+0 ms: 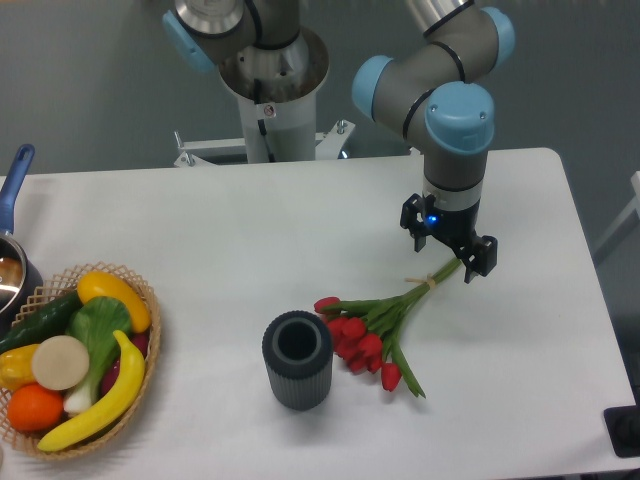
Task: Pick up the flowers from the table
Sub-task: 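Lower the gripper toward the green stems of the red tulip bunch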
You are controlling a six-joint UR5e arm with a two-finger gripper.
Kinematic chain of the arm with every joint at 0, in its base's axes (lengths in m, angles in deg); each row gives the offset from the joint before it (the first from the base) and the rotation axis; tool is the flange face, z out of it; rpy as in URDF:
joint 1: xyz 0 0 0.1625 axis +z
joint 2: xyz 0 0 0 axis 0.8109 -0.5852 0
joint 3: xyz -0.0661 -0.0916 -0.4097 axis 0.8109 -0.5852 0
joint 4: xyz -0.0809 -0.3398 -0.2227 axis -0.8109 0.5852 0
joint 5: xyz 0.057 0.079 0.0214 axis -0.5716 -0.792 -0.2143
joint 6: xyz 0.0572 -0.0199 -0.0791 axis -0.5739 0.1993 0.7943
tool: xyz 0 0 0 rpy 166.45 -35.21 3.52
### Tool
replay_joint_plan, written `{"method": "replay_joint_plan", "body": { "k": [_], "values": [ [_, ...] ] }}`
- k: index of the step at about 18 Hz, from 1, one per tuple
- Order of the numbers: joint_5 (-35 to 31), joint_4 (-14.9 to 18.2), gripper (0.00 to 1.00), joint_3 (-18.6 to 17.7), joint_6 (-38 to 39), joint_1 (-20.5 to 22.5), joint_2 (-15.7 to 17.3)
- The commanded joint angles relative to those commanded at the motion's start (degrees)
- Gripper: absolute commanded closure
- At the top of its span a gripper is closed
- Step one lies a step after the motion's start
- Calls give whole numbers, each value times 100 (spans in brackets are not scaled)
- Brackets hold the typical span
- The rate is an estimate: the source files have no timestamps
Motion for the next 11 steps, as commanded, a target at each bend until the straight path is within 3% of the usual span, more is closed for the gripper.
{"method": "replay_joint_plan", "body": {
  "k": [5, 11],
  "values": [
    [70, -26, 0, -70, 0, 0, -26],
    [255, -386, 0, -351, 44, -61, -290]
  ]
}}
